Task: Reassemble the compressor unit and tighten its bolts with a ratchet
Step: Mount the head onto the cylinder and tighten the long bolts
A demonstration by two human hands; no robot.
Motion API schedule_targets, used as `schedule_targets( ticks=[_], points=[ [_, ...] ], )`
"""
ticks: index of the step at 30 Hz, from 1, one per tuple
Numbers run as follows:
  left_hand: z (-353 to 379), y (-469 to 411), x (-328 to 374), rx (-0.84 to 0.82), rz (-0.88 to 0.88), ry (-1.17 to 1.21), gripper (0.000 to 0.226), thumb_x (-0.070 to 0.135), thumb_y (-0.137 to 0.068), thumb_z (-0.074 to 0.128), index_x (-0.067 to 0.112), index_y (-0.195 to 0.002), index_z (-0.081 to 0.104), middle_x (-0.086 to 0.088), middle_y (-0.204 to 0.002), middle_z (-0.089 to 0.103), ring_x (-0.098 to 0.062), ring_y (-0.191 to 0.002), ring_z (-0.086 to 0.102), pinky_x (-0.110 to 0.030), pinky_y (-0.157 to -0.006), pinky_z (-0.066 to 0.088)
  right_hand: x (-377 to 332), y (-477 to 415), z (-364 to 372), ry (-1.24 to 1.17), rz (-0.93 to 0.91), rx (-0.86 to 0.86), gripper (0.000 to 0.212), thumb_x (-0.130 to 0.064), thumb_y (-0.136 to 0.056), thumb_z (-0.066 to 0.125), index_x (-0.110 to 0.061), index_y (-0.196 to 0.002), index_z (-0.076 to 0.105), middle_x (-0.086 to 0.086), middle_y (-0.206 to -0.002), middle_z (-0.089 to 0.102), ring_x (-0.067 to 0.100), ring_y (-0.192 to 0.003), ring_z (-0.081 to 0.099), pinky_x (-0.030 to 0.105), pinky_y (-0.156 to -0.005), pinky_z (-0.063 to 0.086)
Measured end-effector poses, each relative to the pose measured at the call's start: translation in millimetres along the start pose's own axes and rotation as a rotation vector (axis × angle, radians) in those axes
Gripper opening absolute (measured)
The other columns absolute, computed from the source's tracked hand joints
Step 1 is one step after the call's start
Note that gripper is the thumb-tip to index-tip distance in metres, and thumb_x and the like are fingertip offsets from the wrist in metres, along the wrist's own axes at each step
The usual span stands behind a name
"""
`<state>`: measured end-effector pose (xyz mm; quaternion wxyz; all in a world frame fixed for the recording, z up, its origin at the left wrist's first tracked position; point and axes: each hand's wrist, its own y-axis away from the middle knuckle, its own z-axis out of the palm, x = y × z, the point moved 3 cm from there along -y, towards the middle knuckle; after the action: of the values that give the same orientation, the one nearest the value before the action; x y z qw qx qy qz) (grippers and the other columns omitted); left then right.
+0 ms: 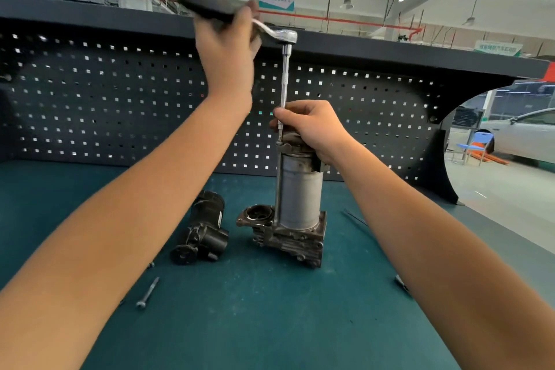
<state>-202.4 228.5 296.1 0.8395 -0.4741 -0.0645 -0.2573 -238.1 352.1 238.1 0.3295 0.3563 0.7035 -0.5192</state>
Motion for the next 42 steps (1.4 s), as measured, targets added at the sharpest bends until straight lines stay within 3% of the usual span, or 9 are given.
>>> schedule_targets(
  ticks=[2, 4, 7, 13, 17, 21, 31, 38, 42],
  points=[
    [11, 22, 11, -0.191, 0.358, -0.237, 0.022, -0.003, -0.088, 0.051, 0.007, -0.105, 0.04, -0.019, -0.106, 0.058, -0.03, -0.1, 0.061, -0.03, -0.089, 0.05, 0, 1, -1, -0.015, 0.003, 0.012, 0.028, -0.014, -0.087, 0.065, 0.001, -0.11, 0.061, 0.002, -0.078, 0.068, 0.001, -0.061, 0.063, 0.02, -0.059, 0.054],
    [15, 24, 14, -0.264, 0.378, -0.281, 0.019, -0.003, -0.089, 0.049, 0.007, -0.102, 0.039, -0.017, -0.101, 0.058, -0.026, -0.092, 0.06, -0.026, -0.083, 0.049, -1, 2, -3, -0.031, 0.001, 0.014, 0.025, -0.015, -0.084, 0.068, 0.001, -0.103, 0.064, 0.003, -0.077, 0.069, 0.001, -0.06, 0.065, 0.019, -0.058, 0.055],
    [7, -1, 8, -0.097, -0.015, -0.064, 0.007, 0.004, -0.093, 0.046, 0.01, -0.096, 0.043, -0.009, -0.089, 0.063, -0.02, -0.083, 0.061, -0.022, -0.066, 0.048, 0, 3, -6, -0.055, 0.0, -0.016, 0.01, -0.016, -0.086, 0.066, -0.007, -0.084, 0.068, 0.007, -0.081, 0.071, 0.006, -0.062, 0.065, 0.023, -0.06, 0.055],
    [-9, -31, -22, 0.091, -0.566, 0.186, 0.016, 0.014, -0.098, 0.039, 0.007, -0.094, 0.053, -0.004, -0.088, 0.064, -0.015, -0.079, 0.064, -0.035, -0.093, 0.048, 1, 1, -4, -0.103, 0.032, -0.08, 0.014, -0.007, -0.091, 0.056, -0.001, -0.101, 0.063, 0.005, -0.085, 0.069, 0.012, -0.073, 0.064, 0.031, -0.073, 0.056],
    [2, -13, -8, -0.027, -0.212, 0.001, 0.014, 0.009, -0.093, 0.048, 0.009, -0.107, 0.045, -0.01, -0.103, 0.061, -0.018, -0.092, 0.063, -0.027, -0.07, 0.051, 1, 1, -5, -0.116, 0.053, -0.009, 0.032, -0.008, -0.086, 0.064, 0.007, -0.113, 0.058, 0.008, -0.083, 0.069, 0.012, -0.069, 0.067, 0.031, -0.073, 0.058],
    [22, 17, 13, -0.325, 0.415, -0.455, 0.019, 0.007, -0.089, 0.055, 0.003, -0.104, 0.044, 0.001, -0.093, 0.059, 0.001, -0.083, 0.061, -0.022, -0.078, 0.052, 1, 2, -5, -0.049, 0.026, 0.077, 0.025, -0.014, -0.077, 0.075, -0.002, -0.096, 0.065, 0.008, -0.083, 0.069, 0.007, -0.061, 0.064, 0.018, -0.052, 0.051],
    [-14, -31, -16, 0.151, -0.484, 0.156, 0.022, 0.015, -0.095, 0.045, 0.007, -0.115, 0.048, -0.004, -0.084, 0.064, -0.015, -0.075, 0.067, -0.028, -0.063, 0.056, 1, 2, 1, -0.031, 0.004, -0.06, 0.015, -0.012, -0.092, 0.057, -0.015, -0.079, 0.065, -0.001, -0.072, 0.069, 0.013, -0.064, 0.061, 0.026, -0.06, 0.057],
    [14, 0, 18, -0.315, 0.255, -0.443, 0.007, 0.016, -0.087, 0.059, 0.014, -0.092, 0.054, -0.01, -0.095, 0.066, -0.019, -0.095, 0.065, -0.035, -0.084, 0.053, -4, 4, -2, -0.073, 0.037, 0.005, 0.006, -0.01, -0.081, 0.071, -0.008, -0.081, 0.066, -0.001, -0.063, 0.069, 0.005, -0.051, 0.062, 0.02, -0.051, 0.053],
    [14, -3, 13, -0.254, -0.001, -0.211, 0.006, 0.017, -0.094, 0.05, 0.015, -0.091, 0.054, 0.0, -0.083, 0.069, -0.013, -0.085, 0.067, -0.029, -0.076, 0.052, -6, 6, -5, -0.041, 0.039, -0.001, 0.012, -0.015, -0.08, 0.073, -0.006, -0.08, 0.065, -0.005, -0.057, 0.065, 0.002, -0.046, 0.058, 0.016, -0.048, 0.049]
  ],
)
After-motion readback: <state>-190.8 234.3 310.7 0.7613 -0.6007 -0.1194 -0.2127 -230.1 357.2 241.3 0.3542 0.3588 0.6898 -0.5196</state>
